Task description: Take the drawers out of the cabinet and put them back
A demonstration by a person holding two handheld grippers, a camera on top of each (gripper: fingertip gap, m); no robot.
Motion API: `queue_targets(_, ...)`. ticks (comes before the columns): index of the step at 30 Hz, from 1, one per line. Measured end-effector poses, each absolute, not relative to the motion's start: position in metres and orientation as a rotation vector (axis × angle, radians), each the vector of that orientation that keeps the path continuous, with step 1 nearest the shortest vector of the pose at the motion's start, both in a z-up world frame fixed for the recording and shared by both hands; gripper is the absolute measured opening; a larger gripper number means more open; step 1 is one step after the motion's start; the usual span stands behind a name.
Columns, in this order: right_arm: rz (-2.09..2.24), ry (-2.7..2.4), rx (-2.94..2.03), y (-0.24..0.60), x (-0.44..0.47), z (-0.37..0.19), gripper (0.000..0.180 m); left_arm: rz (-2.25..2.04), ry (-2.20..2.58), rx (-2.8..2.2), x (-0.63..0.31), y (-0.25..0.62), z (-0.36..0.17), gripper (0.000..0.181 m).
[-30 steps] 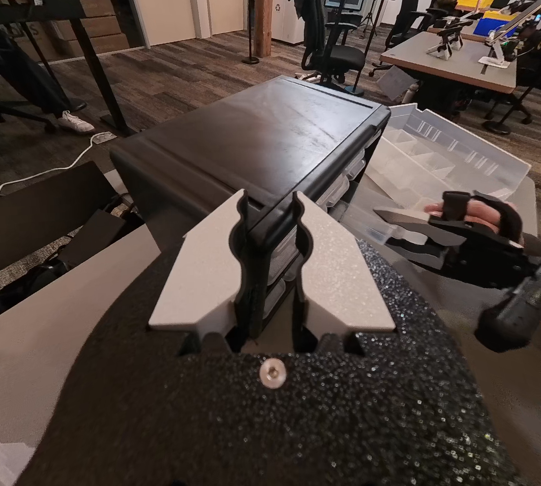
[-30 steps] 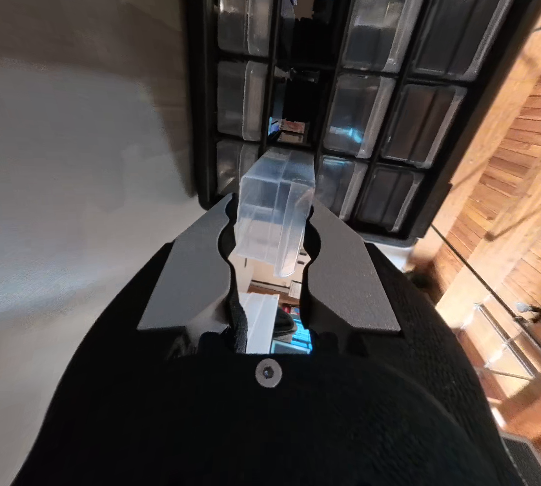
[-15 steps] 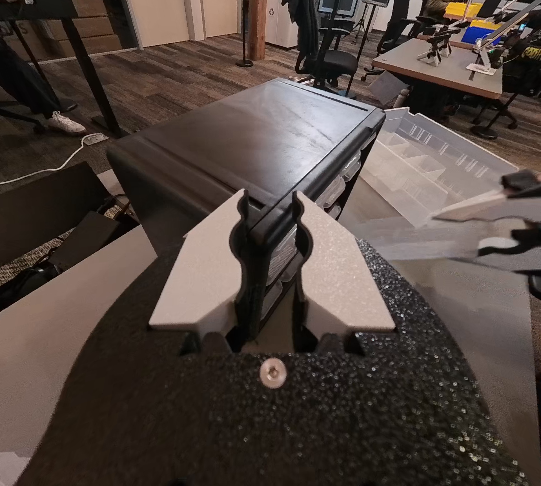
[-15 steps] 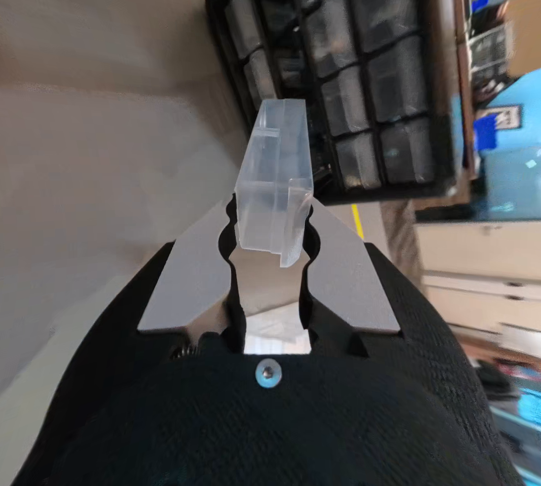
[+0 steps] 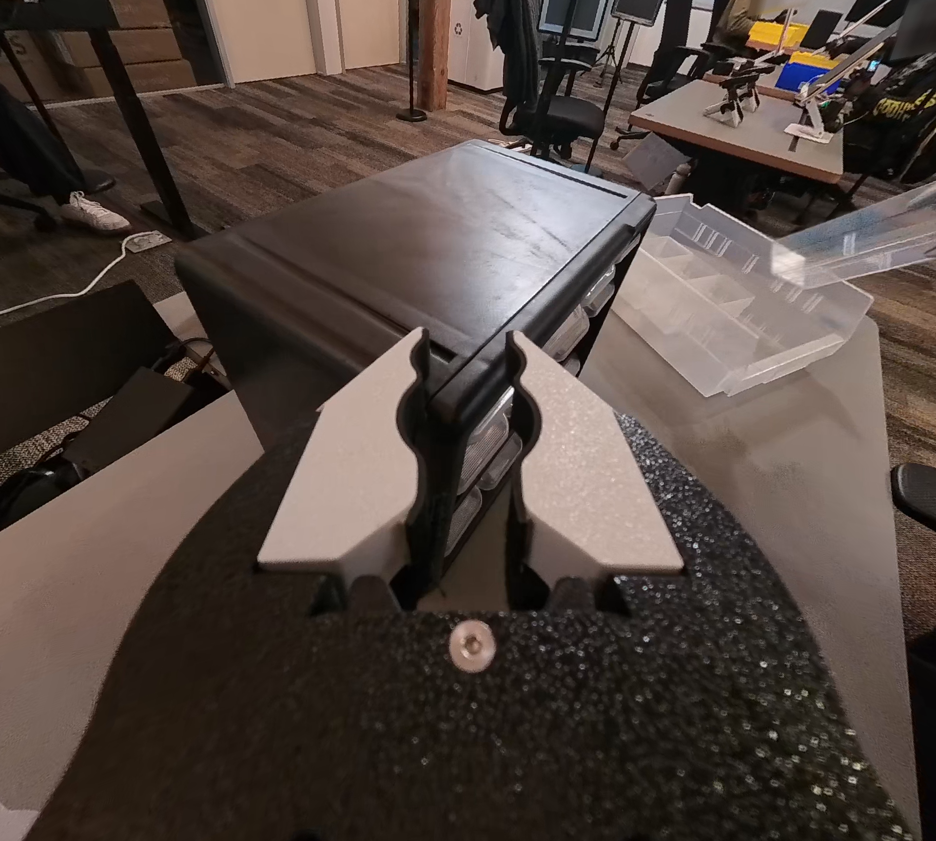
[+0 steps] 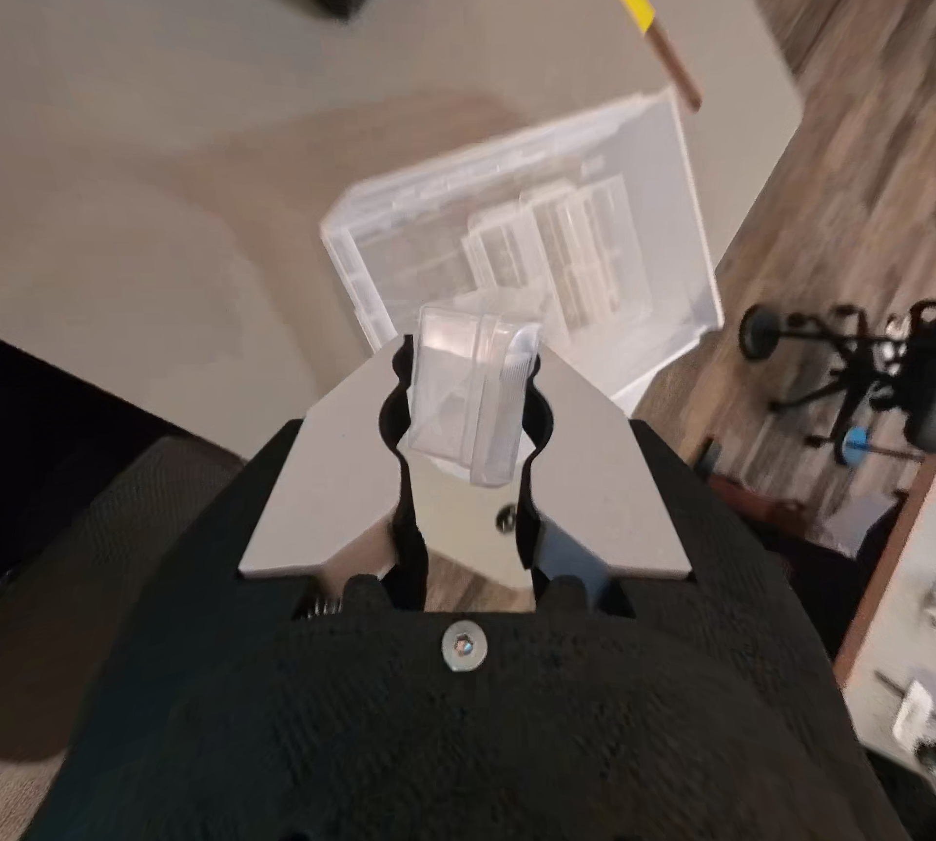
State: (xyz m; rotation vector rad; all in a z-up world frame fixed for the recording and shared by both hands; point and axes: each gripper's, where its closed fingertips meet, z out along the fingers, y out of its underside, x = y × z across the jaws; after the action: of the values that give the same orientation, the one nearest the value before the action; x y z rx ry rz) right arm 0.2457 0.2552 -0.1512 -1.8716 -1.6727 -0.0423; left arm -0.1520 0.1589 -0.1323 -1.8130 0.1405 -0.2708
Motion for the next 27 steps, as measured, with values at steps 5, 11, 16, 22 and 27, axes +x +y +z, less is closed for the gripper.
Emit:
queue_targets(5, -0.109, -1.560, -2.326, 0.281, 0.270, -0.178, 0.041, -0.275, 0.139, -1.811, -0.152, 0.159, -0.132, 0.027)
queue_targets(11, -0.156, -1.346, -2.658, 0.309, 0.274, -0.212, 0.041, -0.284, 0.151, -1.814, -0.150, 0.157, -0.132, 0.027)
queue_targets(16, -0.288, -1.178, -2.771, 0.322, 0.284, -0.223, 0.042, -0.304, 0.157, -1.810, -0.149, 0.155, -0.132, 0.027)
queue_targets(22, -0.430, -1.136, -2.889, 0.314, 0.282, -0.231, 0.042, -0.321, 0.156, -1.804, -0.149, 0.155, -0.132, 0.027)
queue_targets(27, -0.394, -1.065, -2.980, 0.320, 0.272, -0.254, 0.041, -0.324, 0.161, -1.806, -0.149, 0.154, -0.132, 0.028)
